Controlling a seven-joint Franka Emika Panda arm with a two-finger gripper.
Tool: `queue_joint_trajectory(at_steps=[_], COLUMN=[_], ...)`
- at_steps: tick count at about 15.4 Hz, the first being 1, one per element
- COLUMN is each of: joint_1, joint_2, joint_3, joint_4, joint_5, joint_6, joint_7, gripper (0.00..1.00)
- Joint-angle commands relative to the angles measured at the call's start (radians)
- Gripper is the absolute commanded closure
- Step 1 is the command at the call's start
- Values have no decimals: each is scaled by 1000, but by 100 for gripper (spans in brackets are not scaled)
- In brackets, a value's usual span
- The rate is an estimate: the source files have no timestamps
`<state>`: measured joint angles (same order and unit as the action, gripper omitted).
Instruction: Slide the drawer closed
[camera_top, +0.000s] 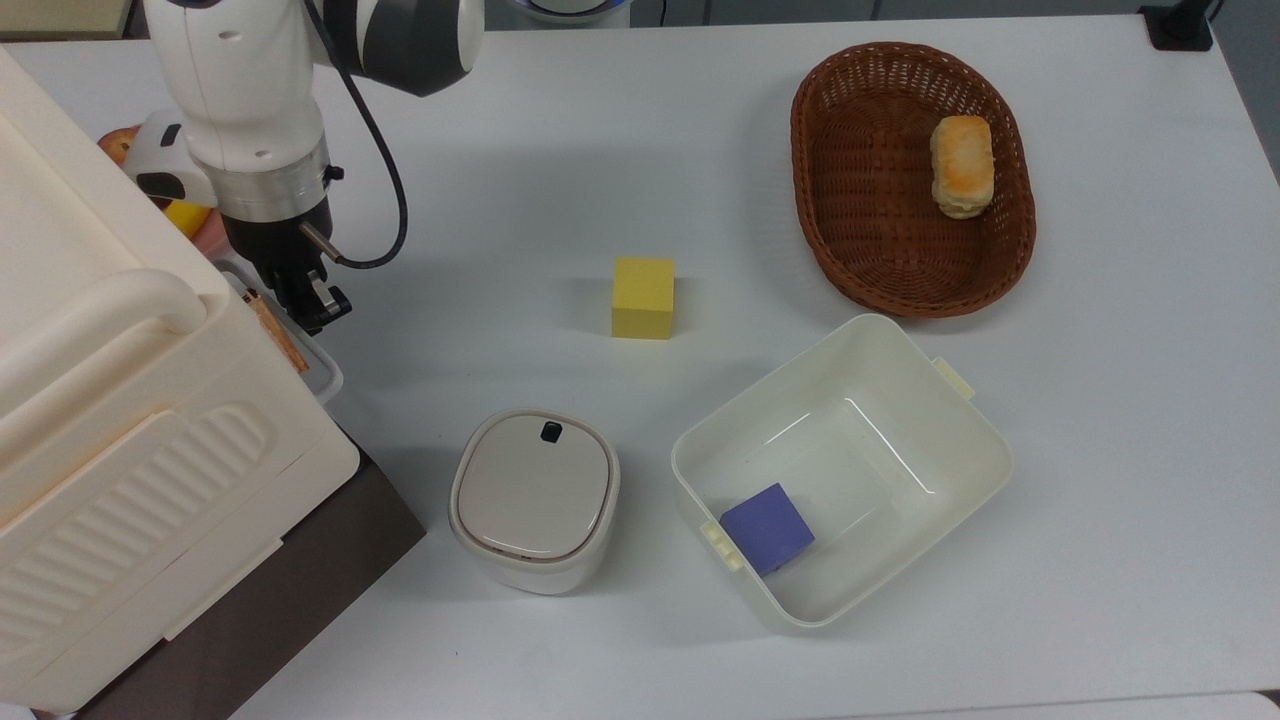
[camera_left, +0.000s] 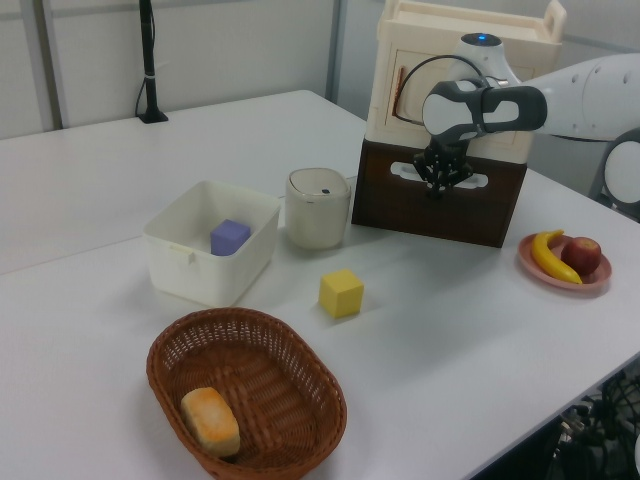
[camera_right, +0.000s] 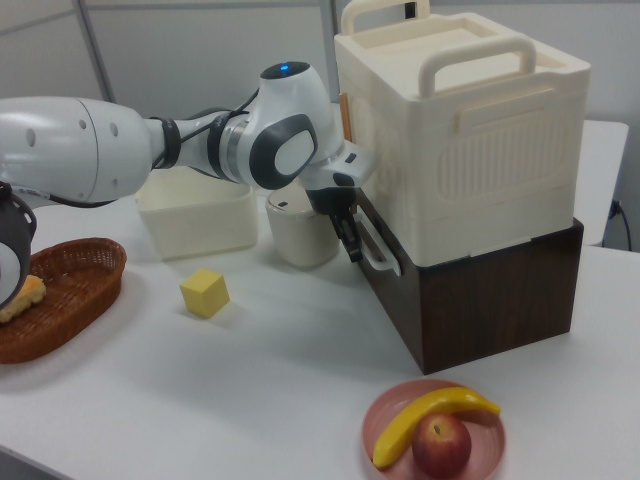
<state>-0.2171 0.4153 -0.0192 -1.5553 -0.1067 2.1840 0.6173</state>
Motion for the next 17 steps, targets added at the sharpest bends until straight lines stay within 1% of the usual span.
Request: queue_joint_trajectory(at_steps=[1,3,4,7,8,9,10,11,12,13,15,17], joint_1=[37,93,129,163,173,189,199,200,205,219,242,242], joint_2=[-24,-59,-99,-170,-193,-220,-249,-277,-298,-318,-346,-366], joint_3=[5,7,7,7,7,7,5,5,4,-1,-7,-7], joint_4=[-9,-26,-48,-101,-121,-147,-166,-176,-184,-187,-196,-206], joint_5=[-54,-54,-48,-41,-37,-22,-2,16,30,35,35,35], joint_6=[-33,-128,-186,-196,-197,-199,-197,-199,-210,-229,-265,-266], joint_7=[-85,-143,-204,-278,-324,-381,-434,-473,-491,-495,-499,-504], gripper=[100,100,100,100,92,71,48,31,18,1,0,0])
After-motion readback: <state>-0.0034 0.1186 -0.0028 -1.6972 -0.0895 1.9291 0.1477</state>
